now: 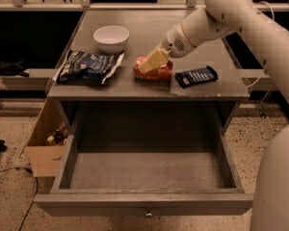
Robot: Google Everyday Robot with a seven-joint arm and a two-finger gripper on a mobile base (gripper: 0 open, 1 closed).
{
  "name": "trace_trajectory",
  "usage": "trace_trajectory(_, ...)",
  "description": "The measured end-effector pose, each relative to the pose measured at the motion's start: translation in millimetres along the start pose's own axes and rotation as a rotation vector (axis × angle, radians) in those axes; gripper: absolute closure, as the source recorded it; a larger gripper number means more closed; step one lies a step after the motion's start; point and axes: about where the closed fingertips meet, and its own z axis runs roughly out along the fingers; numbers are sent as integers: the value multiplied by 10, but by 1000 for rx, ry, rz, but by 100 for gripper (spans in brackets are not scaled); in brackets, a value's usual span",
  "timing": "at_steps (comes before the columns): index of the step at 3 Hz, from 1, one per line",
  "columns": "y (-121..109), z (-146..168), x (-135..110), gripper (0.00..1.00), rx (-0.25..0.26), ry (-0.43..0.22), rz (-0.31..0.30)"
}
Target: Place coke can into top drawer
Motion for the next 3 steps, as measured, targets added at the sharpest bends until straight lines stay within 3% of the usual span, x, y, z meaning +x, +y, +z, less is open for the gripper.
trace_trajectory(1, 0, 1, 0, 90, 0, 0, 0)
trace_trajectory(2, 0, 1, 0, 100, 0, 0, 0)
trace_trajectory(3, 0, 2, 0, 100, 0, 0, 0)
